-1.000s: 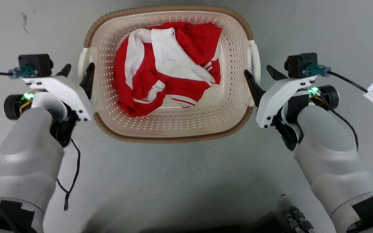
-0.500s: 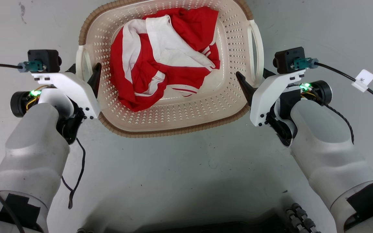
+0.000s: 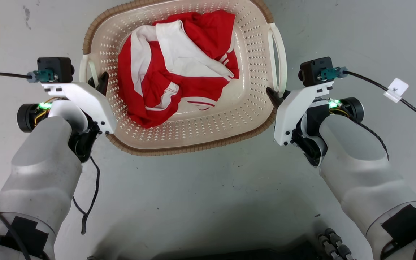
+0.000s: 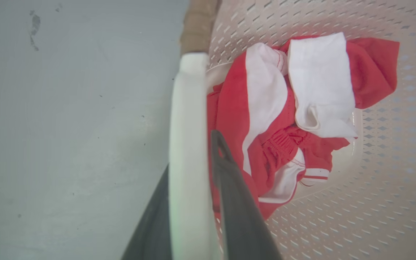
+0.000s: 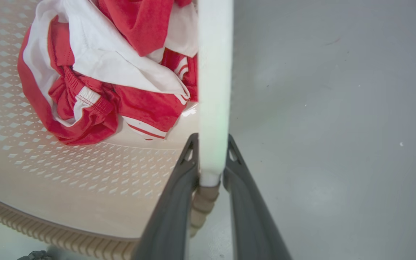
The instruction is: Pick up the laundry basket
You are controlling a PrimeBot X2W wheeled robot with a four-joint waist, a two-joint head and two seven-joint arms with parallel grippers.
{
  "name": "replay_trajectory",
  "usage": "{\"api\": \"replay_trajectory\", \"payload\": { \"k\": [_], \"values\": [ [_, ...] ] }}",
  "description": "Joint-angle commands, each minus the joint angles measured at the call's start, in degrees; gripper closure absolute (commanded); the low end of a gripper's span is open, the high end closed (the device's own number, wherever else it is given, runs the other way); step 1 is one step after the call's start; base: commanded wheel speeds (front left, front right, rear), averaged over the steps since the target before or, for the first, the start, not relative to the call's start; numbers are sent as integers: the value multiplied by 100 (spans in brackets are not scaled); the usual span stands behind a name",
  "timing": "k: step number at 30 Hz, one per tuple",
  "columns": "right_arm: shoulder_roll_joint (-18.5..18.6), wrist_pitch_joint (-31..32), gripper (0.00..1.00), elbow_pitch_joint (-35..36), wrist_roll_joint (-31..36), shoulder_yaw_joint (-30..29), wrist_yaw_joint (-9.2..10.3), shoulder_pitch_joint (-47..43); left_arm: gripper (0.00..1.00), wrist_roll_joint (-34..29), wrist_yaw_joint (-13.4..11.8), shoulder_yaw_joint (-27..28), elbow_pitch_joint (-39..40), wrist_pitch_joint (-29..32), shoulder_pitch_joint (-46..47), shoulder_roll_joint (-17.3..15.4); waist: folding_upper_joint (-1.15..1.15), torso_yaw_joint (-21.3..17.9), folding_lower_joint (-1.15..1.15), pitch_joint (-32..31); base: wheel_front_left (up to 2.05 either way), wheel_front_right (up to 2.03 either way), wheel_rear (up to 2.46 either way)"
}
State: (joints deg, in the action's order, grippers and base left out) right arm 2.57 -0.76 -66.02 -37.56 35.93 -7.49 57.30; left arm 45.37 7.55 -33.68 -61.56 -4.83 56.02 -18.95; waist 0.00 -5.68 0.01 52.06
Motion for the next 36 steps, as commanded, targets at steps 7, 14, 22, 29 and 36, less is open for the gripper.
{"api": "replay_trajectory", "payload": {
  "k": [7, 14, 22, 29, 36],
  "values": [
    [45, 162, 100, -56, -353, 243, 0, 17, 100, 296, -7, -273, 113, -9, 11, -56, 0, -20, -1, -204, 0, 0, 0],
    [31, 595, 100, -170, -637, 492, -8, -180, 100, 543, 6, -671, 65, 411, -139, 51, 0, 22, -1, -651, 0, 0, 0],
    [12, 1226, 100, -241, -965, 761, -8, -535, 100, 889, 16, -965, -187, 967, -329, 341, 0, 76, -1, -1459, 0, 0, 0],
    [-10, 1587, 100, -273, -1208, 969, -12, -916, 100, 1178, 26, -1140, -323, 1320, -594, 509, 0, 97, -1, -2297, 0, 0, 0],
    [-10, 1920, 100, -379, -1365, 1051, -13, -974, 100, 1383, 28, -1263, -315, 1584, -732, 514, 0, 108, -1, -2839, 0, 0, 0]
  ]
}}
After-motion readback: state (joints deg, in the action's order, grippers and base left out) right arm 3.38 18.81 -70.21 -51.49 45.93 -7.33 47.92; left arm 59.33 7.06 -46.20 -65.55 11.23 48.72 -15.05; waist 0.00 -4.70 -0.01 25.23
